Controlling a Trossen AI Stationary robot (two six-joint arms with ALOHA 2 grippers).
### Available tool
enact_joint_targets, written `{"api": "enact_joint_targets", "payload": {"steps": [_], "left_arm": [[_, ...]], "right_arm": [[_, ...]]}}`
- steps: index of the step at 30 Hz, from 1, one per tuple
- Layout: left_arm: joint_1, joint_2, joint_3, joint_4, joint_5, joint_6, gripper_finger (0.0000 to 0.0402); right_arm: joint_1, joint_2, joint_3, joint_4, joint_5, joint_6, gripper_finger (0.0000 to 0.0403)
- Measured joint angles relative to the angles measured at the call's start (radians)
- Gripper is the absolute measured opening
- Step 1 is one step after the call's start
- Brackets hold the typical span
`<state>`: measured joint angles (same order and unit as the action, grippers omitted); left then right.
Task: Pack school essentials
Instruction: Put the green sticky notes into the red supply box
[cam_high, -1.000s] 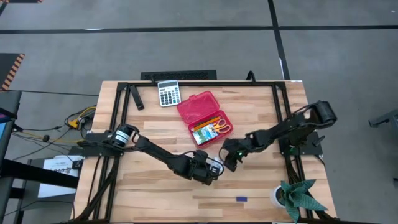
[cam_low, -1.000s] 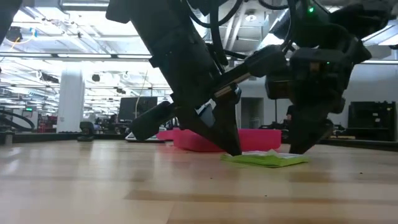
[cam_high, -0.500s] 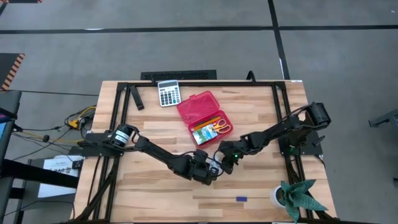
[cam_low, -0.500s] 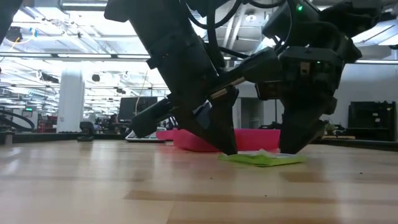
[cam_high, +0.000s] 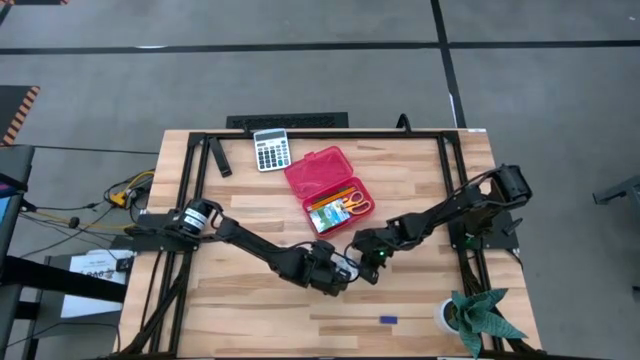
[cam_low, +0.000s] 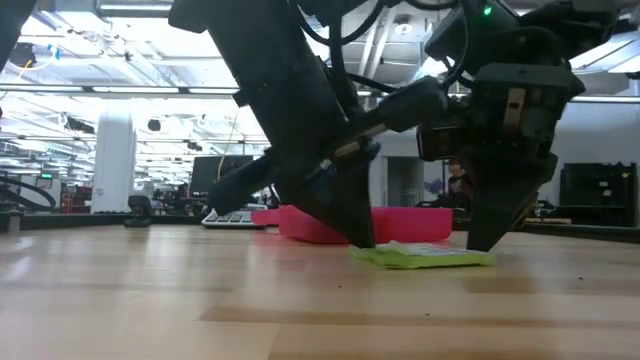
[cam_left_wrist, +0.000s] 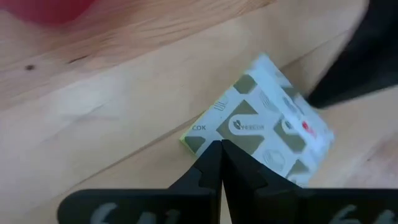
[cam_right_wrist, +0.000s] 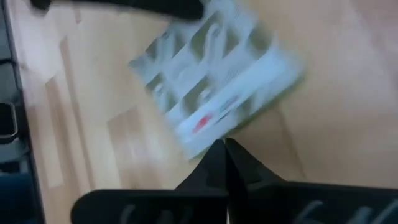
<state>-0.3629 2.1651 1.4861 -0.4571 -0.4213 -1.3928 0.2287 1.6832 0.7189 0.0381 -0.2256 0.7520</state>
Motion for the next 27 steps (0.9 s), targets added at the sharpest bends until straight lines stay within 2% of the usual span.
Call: {"api": "enact_joint_targets", "payload": {"steps": [5, 10, 14, 20, 27], "left_arm": [[-0.024, -0.063, -0.002, -0.016, 0.012, 0.061, 0.0], [-0.078, -0.074, -0.001, -0.016, -0.126, 0.063, 0.0], [-0.104, -0.024, 0.001, 0.008, -0.159, 0.02, 0.0], [-0.109, 0.045, 0.002, 0.147, -0.196, 0.029, 0.0], [-0.109, 0.048, 0.001, 0.077, -0.168, 0.024, 0.0]], "right_arm": [[0.0, 0.005, 0.001, -0.019, 0.0, -0.017, 0.0002], [0.0, 0.003, 0.001, -0.021, 0.021, -0.05, 0.0006], [-0.005, -0.009, 0.001, -0.028, 0.046, -0.047, 0.0038], [-0.009, -0.008, 0.001, -0.037, 0.046, -0.029, 0.0095], [0.001, -0.008, 0.001, -0.044, 0.049, -0.027, 0.0122]]}}
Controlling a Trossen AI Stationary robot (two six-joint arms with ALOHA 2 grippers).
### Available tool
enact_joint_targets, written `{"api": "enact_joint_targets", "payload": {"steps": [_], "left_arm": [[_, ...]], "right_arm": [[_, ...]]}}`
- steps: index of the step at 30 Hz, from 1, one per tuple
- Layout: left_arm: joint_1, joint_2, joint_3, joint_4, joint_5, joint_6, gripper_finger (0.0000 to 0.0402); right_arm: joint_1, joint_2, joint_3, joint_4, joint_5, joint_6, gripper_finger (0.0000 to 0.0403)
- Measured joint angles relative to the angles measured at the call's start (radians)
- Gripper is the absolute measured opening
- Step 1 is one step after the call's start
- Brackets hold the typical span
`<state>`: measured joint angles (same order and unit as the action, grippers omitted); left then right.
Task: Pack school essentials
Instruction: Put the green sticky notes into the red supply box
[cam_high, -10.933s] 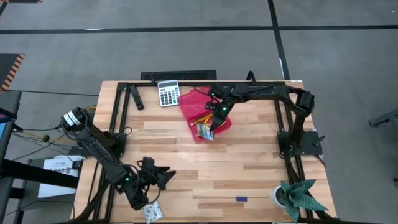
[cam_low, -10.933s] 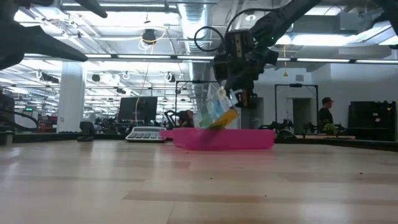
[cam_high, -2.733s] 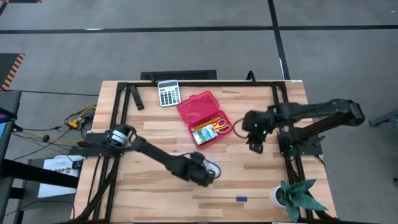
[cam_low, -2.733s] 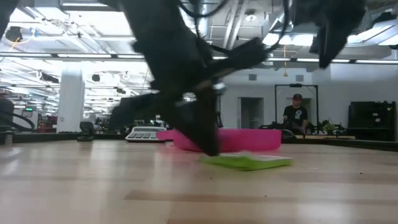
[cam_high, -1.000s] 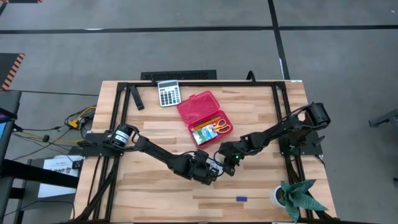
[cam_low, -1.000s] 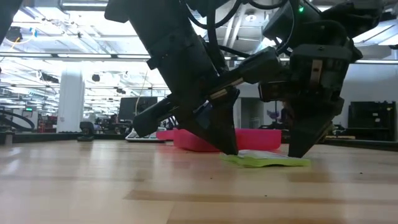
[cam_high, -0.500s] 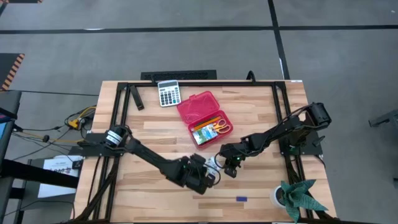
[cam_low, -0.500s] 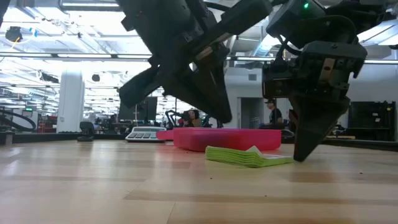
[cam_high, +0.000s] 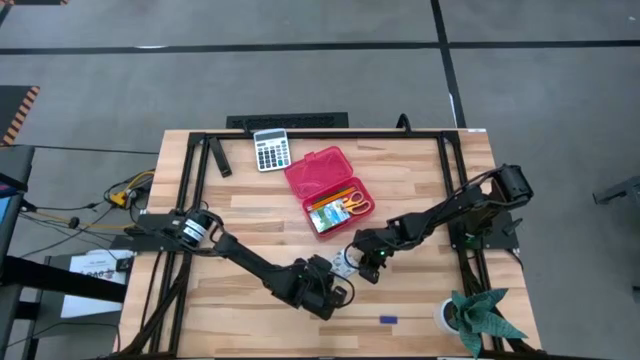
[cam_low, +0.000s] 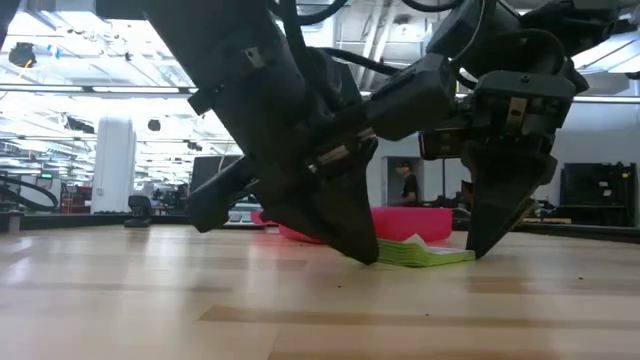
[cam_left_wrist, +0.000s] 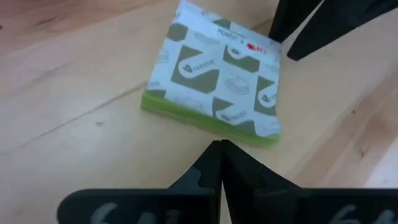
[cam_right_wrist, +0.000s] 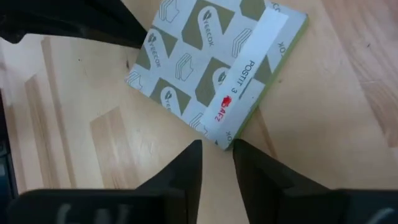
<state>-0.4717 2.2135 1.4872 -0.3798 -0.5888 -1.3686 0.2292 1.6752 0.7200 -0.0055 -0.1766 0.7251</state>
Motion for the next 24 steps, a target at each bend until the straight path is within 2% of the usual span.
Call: {"api": "enact_joint_targets", "payload": {"steps": [9, 13, 20, 24], "left_arm": [[0.0, 0.02, -0.005, 0.038, -0.019, -0.009, 0.0], [0.008, 0.036, -0.004, 0.083, -0.014, -0.011, 0.0], [0.022, 0.042, -0.004, 0.117, 0.002, 0.014, 0.0], [0.031, 0.042, -0.004, 0.125, 0.02, 0.021, 0.0]], "right_arm": [[-0.031, 0.0, 0.0, 0.01, 0.019, 0.015, 0.0189], [-0.036, 0.004, 0.0, 0.038, 0.067, 0.011, 0.0208], [-0.03, 0.079, 0.005, 0.086, 0.042, 0.006, 0.0194], [-0.03, 0.091, 0.005, 0.089, 0.03, -0.004, 0.0162]]}}
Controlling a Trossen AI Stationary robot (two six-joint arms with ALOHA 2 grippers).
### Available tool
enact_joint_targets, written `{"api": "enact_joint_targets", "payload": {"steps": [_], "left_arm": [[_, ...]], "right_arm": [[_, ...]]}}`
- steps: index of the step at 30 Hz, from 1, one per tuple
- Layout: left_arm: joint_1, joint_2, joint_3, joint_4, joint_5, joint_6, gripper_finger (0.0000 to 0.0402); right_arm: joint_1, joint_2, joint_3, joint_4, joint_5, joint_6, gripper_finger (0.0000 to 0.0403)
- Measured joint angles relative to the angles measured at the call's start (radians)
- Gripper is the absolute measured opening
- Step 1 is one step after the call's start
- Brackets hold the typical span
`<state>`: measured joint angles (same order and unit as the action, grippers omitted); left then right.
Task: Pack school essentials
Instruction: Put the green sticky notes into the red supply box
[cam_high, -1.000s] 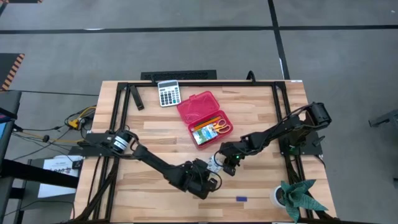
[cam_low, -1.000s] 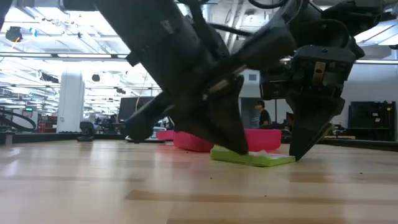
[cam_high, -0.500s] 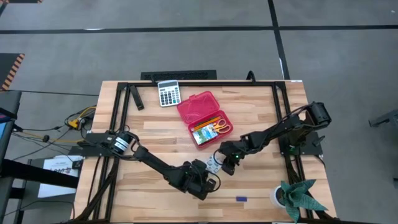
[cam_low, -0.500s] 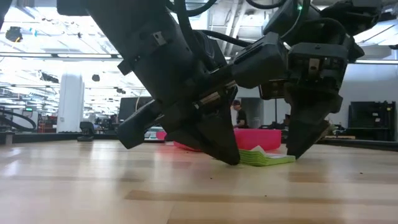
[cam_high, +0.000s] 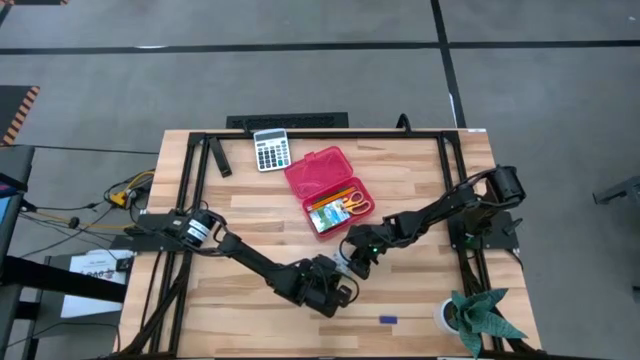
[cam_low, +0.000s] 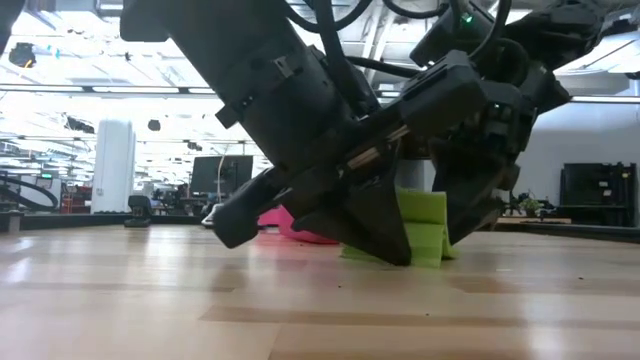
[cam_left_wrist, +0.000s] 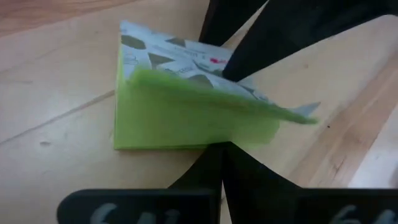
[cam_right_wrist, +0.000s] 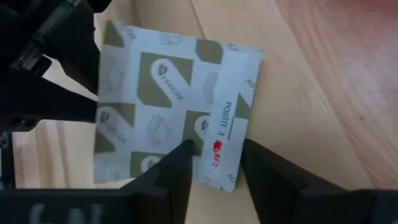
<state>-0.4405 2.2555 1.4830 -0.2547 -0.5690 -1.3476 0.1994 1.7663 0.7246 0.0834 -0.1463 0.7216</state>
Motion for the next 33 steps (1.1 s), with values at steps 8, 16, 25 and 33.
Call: {"api": "enact_joint_targets", "payload": {"steps": [8, 16, 25, 33], "left_arm": [[0.002, 0.0, 0.0, 0.001, 0.002, 0.0, 0.0], [0.004, -0.016, -0.001, -0.009, 0.027, -0.001, 0.0], [0.007, -0.059, -0.006, -0.074, 0.06, 0.061, 0.0], [-0.016, -0.121, -0.003, -0.108, -0.052, 0.055, 0.0]], "right_arm": [[-0.002, -0.009, -0.003, -0.008, -0.018, -0.054, 0.0024], [-0.002, -0.043, -0.004, -0.039, -0.032, -0.073, 0.0002], [-0.048, -0.153, -0.008, -0.171, -0.011, -0.122, 0.0001], [-0.048, -0.198, -0.007, -0.185, 0.062, -0.225, 0.0013]]}}
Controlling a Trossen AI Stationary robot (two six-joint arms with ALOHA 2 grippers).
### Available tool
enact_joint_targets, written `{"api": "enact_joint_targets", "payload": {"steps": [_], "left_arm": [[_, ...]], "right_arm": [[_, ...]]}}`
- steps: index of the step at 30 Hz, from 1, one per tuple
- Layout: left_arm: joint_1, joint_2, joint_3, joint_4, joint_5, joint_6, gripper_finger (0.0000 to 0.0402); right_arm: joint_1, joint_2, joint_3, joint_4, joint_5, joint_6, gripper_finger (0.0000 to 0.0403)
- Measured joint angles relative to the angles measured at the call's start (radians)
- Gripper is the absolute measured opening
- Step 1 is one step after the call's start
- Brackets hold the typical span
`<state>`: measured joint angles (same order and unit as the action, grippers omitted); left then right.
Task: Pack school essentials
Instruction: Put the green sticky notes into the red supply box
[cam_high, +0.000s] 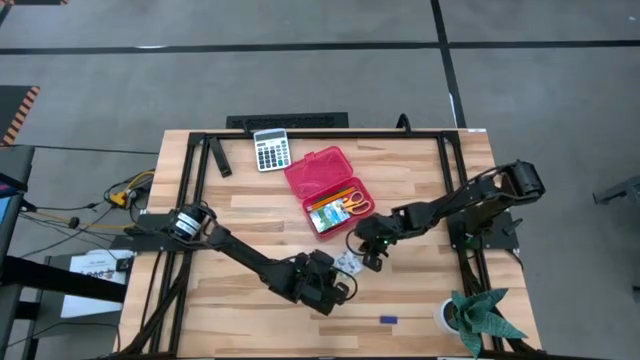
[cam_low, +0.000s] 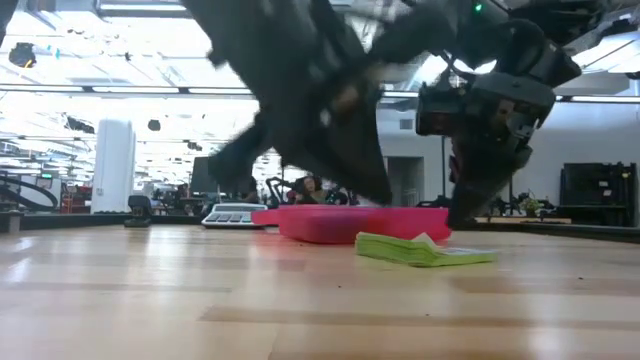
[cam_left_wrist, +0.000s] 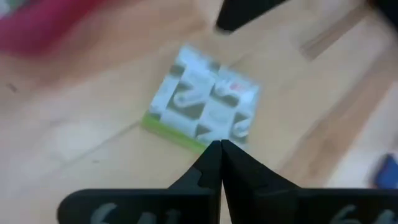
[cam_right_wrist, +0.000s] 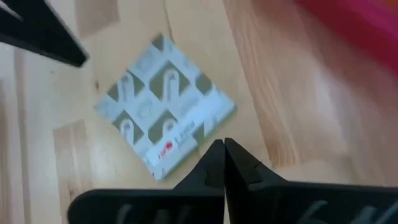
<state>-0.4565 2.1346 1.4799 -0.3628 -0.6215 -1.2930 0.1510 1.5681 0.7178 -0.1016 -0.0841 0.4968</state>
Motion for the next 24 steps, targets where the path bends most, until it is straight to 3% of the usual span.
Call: {"api": "enact_joint_targets", "payload": {"steps": [3, 10, 13, 18, 24], "left_arm": [[-0.002, -0.015, 0.0, -0.011, -0.021, 0.036, 0.0], [0.001, 0.026, 0.001, 0.099, -0.091, 0.094, 0.0], [0.006, 0.055, 0.0, 0.138, -0.082, 0.093, 0.0], [0.012, 0.099, -0.001, 0.135, -0.038, 0.05, 0.0], [0.024, 0.129, 0.005, 0.18, 0.019, 0.049, 0.0]], "right_arm": [[-0.016, 0.013, 0.001, 0.016, 0.0, -0.048, 0.0053], [-0.043, 0.101, 0.002, 0.126, -0.02, -0.028, 0.0191], [-0.049, 0.127, 0.004, 0.155, -0.021, -0.026, 0.0227], [-0.028, 0.17, 0.007, 0.174, -0.018, -0.079, 0.0242], [0.026, 0.212, 0.01, 0.203, 0.012, -0.103, 0.0212]]}}
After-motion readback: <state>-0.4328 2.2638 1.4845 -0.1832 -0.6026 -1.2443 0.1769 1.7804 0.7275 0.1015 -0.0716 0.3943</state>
